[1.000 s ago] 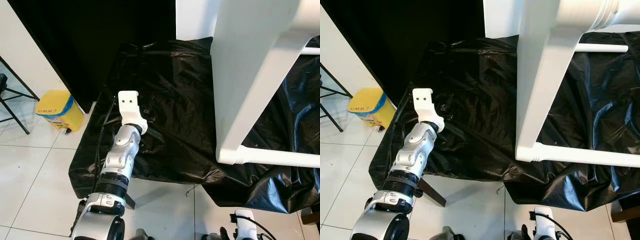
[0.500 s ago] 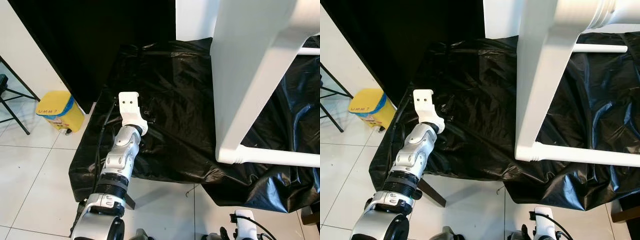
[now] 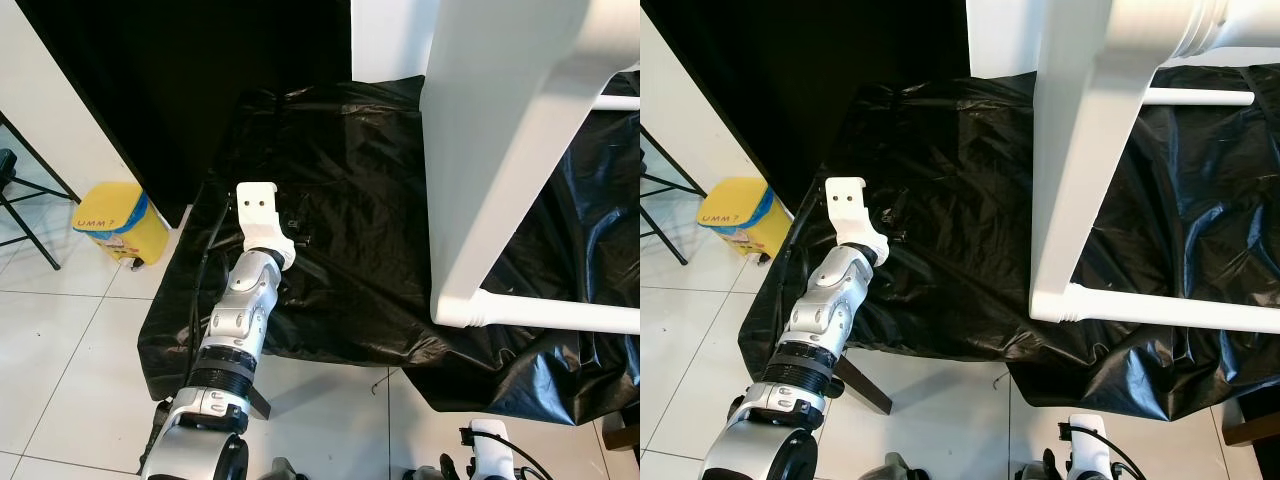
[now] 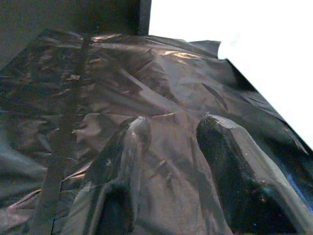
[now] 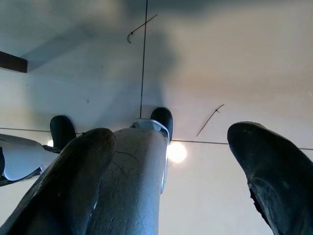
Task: Building children table
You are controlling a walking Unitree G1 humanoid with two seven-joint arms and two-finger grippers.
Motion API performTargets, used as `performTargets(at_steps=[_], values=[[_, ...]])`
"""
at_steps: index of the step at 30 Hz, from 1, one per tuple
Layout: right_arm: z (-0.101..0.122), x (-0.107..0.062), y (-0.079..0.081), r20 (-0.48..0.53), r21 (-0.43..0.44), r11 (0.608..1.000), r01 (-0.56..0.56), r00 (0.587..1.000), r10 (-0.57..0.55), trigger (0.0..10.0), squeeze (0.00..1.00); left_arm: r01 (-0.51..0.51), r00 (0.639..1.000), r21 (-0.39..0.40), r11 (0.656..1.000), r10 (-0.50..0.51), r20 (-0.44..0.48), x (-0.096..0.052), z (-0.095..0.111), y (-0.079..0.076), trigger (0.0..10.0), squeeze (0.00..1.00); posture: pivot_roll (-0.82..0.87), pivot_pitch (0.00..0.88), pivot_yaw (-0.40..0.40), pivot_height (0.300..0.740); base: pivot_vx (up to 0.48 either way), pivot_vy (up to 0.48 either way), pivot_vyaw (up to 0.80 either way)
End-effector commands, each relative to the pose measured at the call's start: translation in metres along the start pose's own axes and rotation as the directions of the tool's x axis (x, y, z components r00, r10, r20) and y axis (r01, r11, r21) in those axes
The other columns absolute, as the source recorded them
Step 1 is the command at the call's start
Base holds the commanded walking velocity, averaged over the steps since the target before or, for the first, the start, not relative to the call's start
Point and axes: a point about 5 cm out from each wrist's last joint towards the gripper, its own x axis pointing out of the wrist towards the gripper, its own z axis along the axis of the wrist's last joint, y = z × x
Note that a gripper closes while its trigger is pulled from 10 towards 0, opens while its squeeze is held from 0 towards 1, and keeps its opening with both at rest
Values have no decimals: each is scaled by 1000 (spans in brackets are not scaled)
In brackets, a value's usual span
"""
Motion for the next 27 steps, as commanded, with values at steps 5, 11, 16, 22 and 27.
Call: performTargets(at_steps=[5, 11, 16, 22, 27], values=[[-24, -6, 6, -91, 5, 1000, -20, 996, 20, 10000, 0, 39, 999, 5, 999, -38, -27, -4, -5, 2, 10000, 0, -88, 75, 85, 740, -155, 0, 0], [-24, -6, 6, -93, 8, 1000, -19, 995, 19, 10000, 0, 35, 999, 3, 999, -35, -29, -4, -5, 3, 10000, 0, -87, 80, 85, 740, -275, 0, 0], [-24, -6, 6, -94, 8, 1000, -18, 995, 19, 10000, 0, 33, 999, 3, 999, -33, -28, -3, -5, 3, 10000, 0, -85, 80, 85, 740, -277, 0, 0], [-24, -6, 6, -95, 8, 1000, -19, 995, 20, 10000, 0, 31, 999, 3, 1000, -30, -28, -3, -4, 3, 10000, 0, -85, 79, 84, 740, -277, 0, 0], [-24, -6, 6, -96, 8, 1000, -19, 995, 20, 10000, 0, 29, 999, 2, 1000, -29, -26, -3, -4, 4, 10000, 0, -85, 78, 85, 740, -276, 0, 0]])
